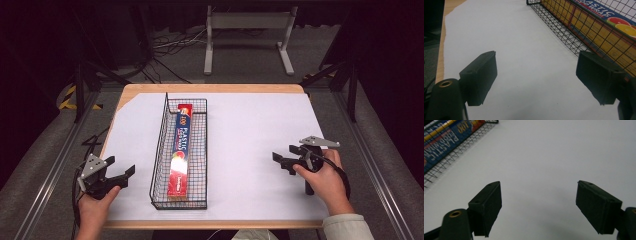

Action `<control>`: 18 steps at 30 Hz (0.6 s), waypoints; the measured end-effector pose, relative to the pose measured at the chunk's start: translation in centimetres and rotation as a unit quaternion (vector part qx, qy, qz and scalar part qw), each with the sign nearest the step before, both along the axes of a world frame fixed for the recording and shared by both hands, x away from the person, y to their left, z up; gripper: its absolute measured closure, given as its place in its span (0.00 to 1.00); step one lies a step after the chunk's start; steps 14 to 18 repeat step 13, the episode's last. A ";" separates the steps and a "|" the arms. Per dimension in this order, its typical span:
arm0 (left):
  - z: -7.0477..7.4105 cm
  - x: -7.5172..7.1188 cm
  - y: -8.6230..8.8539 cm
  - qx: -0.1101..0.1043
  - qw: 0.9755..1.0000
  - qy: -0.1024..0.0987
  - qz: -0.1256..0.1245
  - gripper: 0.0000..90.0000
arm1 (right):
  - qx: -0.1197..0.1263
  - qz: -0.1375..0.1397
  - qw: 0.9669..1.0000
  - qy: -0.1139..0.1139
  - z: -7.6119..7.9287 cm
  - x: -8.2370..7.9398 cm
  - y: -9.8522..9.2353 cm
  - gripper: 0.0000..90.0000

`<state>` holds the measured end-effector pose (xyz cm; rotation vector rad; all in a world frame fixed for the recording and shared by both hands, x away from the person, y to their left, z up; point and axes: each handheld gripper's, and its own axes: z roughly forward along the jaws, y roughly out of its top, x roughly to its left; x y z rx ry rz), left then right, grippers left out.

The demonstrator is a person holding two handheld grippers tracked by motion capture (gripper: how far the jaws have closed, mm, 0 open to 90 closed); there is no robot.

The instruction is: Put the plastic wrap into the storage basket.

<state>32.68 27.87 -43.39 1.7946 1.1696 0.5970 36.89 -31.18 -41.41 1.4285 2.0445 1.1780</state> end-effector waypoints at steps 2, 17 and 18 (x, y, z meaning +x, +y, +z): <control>0.0 0.0 0.1 -0.001 1.000 -0.003 0.001 0.20 | -0.005 -0.003 1.000 -0.008 -0.9 -0.3 -0.5 0.24; 0.1 0.0 0.0 -0.002 1.000 -0.010 0.004 0.19 | 0.023 -0.016 0.999 -0.025 -1.5 -1.2 -1.5 0.24; 0.1 0.0 0.0 -0.002 1.000 -0.010 0.004 0.19 | 0.023 -0.016 0.999 -0.025 -1.5 -1.2 -1.5 0.24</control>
